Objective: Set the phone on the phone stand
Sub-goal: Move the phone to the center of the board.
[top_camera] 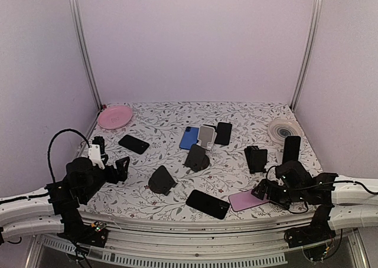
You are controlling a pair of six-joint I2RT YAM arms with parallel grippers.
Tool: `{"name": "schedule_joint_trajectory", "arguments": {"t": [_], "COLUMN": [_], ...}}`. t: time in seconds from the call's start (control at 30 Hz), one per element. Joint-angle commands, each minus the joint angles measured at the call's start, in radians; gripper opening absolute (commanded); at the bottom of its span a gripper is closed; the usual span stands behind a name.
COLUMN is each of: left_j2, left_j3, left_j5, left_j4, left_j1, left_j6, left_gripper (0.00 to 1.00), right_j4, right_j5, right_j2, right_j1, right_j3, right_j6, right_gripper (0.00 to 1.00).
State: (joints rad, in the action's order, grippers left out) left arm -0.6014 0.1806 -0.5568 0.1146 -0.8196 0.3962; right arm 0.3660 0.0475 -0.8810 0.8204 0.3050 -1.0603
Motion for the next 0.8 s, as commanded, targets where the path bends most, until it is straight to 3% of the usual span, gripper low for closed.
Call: {"name": "schedule_joint_trajectory", "arguments": {"t": [0.0, 0.27, 0.5, 0.6, 0.77], "left_j2": [0.007, 0.013, 0.031, 0.04, 0.043], "left_j3": [0.013, 0.012, 0.007, 0.005, 0.003], "left_j5": [0.001, 0.0, 0.0, 0.003, 0.012], "left_j4": [0.013, 0.01, 0.007, 0.005, 0.006], "left_j1": [0.015, 0.015, 0.016, 0.016, 0.018], "left_j6": [0.001, 0.003, 0.002, 0.001, 0.0], "left_gripper": [0.97, 0.97, 0.97, 0.97, 0.97], "right_j4": [-0.097, -0.295, -0.228, -0.182, -0.151], "right_j5": [-0.023, -0.047, 0.031, 0.047, 0.077], "right_j2": [-0.06, -0.436, -0.72, -0.763, -0.687], "right_j1": [0.06, 0.171, 0.168, 0.169, 0.184], "right_j3": [-0.033, 0.145, 0.435, 0.502, 0.46], "right_j6": [-0.102, -0.099, 0.042, 0.084, 0.135], "right_gripper": [0.99, 0.99, 0.99, 0.99, 0.99]}}
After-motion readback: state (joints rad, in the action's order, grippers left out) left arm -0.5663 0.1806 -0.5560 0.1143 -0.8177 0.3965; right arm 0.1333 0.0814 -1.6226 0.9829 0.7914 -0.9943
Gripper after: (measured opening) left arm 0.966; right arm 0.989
